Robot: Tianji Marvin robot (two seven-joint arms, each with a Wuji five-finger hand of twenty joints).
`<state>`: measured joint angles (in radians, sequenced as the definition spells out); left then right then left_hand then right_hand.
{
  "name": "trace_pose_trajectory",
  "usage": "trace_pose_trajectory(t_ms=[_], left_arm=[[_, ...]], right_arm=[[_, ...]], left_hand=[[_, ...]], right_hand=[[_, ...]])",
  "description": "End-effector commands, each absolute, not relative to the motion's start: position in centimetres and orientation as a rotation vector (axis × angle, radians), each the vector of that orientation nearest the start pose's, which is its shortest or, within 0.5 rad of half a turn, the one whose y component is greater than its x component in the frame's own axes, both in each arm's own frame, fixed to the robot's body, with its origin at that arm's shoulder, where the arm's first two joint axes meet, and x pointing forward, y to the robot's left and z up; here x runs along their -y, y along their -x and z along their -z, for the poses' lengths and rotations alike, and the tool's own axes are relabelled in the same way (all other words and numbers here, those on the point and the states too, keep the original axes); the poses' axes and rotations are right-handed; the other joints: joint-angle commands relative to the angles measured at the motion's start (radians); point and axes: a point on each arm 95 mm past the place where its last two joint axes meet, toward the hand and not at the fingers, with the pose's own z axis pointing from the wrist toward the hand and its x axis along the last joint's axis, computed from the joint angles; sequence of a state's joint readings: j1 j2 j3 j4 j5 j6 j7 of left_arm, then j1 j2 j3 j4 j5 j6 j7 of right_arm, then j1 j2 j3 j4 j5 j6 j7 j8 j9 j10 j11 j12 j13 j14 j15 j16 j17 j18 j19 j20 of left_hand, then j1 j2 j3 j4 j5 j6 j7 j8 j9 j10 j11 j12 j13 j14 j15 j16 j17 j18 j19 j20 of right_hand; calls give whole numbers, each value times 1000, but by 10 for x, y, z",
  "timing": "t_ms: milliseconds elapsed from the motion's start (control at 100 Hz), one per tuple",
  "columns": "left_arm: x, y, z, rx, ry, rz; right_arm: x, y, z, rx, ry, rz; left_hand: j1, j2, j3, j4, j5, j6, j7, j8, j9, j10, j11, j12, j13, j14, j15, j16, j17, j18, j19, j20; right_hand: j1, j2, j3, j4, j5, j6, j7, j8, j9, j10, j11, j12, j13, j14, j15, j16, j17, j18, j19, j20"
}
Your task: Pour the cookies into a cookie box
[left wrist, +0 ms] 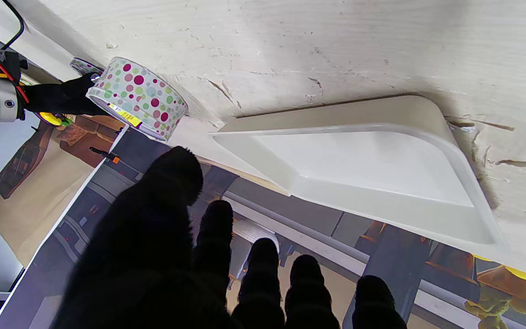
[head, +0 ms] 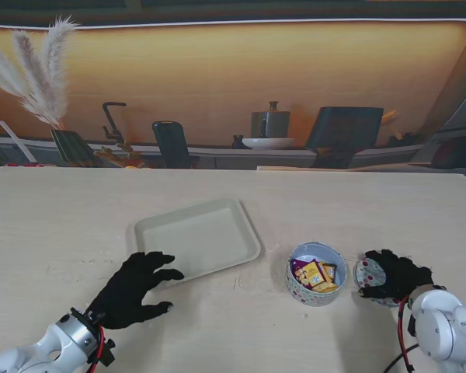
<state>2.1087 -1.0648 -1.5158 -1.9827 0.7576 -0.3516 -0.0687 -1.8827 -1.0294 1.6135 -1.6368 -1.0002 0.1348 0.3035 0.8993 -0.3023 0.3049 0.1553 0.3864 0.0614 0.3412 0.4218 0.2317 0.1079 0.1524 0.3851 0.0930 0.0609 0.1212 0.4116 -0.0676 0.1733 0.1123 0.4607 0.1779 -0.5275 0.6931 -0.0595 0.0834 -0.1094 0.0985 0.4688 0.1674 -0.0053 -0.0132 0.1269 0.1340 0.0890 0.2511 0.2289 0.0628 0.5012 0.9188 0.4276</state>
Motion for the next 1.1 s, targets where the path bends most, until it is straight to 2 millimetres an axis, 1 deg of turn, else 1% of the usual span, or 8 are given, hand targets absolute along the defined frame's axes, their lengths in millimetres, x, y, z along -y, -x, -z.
trace_pose_trajectory(t_ms=[0, 130, 260, 320, 560, 770, 920, 1090], left_arm=[[-16, -260, 311, -1607, 1384, 1833], [-18, -260, 311, -1598, 1383, 1835], [-18, -260, 310, -1591, 1380, 1841], [-18, -260, 310, -1591, 1379, 1840], [-19, -260, 310, -1591, 1385, 1840], [-19, -260, 310, -1584, 1389, 1841], [-19, -259, 310, -1589, 1394, 1840], [-20, -259, 310, -1587, 1401, 1841]], right_arm=[[169, -318, 388, -1511, -1691, -798], [169, -319, 392, -1518, -1685, -798], [169, -319, 394, -1526, -1683, -804], [168, -319, 395, -1537, -1678, -802], [166, -320, 401, -1553, -1673, -800], [164, -319, 407, -1560, -1674, -794], [163, -319, 412, -1564, -1675, -783], [164, -318, 417, -1553, -1691, -758]], left_hand=[[-12, 19, 22, -34, 16, -18, 15, 8, 13, 2, 3, -2, 10, 9, 3, 26, -14, 10, 3, 24], [-13, 17, 24, -34, 19, -19, 17, 9, 13, 2, 3, -2, 11, 10, 4, 25, -15, 12, 3, 27], [-15, 15, 26, -35, 21, -19, 18, 9, 15, 4, 4, -2, 15, 12, 6, 26, -15, 15, 4, 32], [-15, 16, 27, -35, 20, -19, 18, 9, 14, 2, 4, -2, 16, 11, 7, 26, -16, 16, 4, 34], [-17, 17, 28, -37, 22, -20, 19, 10, 13, 0, 3, -3, 18, 13, 8, 27, -17, 19, 5, 41], [-17, 19, 27, -38, 26, -20, 21, 10, 11, 2, 2, -3, 19, 13, 8, 27, -17, 20, 5, 45], [-17, 21, 24, -39, 31, -23, 24, 12, 10, 1, 1, -4, 18, 13, 8, 26, -17, 20, 5, 48], [-16, 26, 20, -40, 35, -24, 25, 13, 10, 2, 1, -4, 19, 13, 8, 26, -18, 21, 5, 51]], right_hand=[[23, -33, 10, 1, 29, 7, 57, 36, -38, 21, -9, 1, 50, 29, 70, 27, 16, 56, 32, 7], [59, -64, 6, 1, 22, 4, 130, 61, -20, 40, 35, 39, 104, 53, 118, 50, 75, 57, 79, 32], [73, -91, 14, 0, 17, 8, 183, 41, 0, 54, 119, 42, 174, 64, 182, 81, 142, 47, 145, 81], [71, -101, 26, -2, 11, 15, 215, 13, 4, 62, 162, 12, 201, 72, 214, 99, 170, 36, 169, 126], [109, -130, 18, 1, 4, 61, 333, -24, 9, 129, 359, 81, 328, 130, 338, 159, 264, -1, 257, 247], [153, -133, -19, 2, 3, 97, 386, -45, 7, 163, 429, 104, 382, 133, 450, 234, 320, -46, 343, 360], [209, -140, -58, 0, -1, 124, 441, -72, 3, 207, 508, 131, 398, 114, 598, 359, 394, -142, 443, 498], [246, -143, -86, -5, -3, 176, 430, -104, -5, 238, 652, 209, 422, 36, 900, 658, 585, -377, 642, 628]])
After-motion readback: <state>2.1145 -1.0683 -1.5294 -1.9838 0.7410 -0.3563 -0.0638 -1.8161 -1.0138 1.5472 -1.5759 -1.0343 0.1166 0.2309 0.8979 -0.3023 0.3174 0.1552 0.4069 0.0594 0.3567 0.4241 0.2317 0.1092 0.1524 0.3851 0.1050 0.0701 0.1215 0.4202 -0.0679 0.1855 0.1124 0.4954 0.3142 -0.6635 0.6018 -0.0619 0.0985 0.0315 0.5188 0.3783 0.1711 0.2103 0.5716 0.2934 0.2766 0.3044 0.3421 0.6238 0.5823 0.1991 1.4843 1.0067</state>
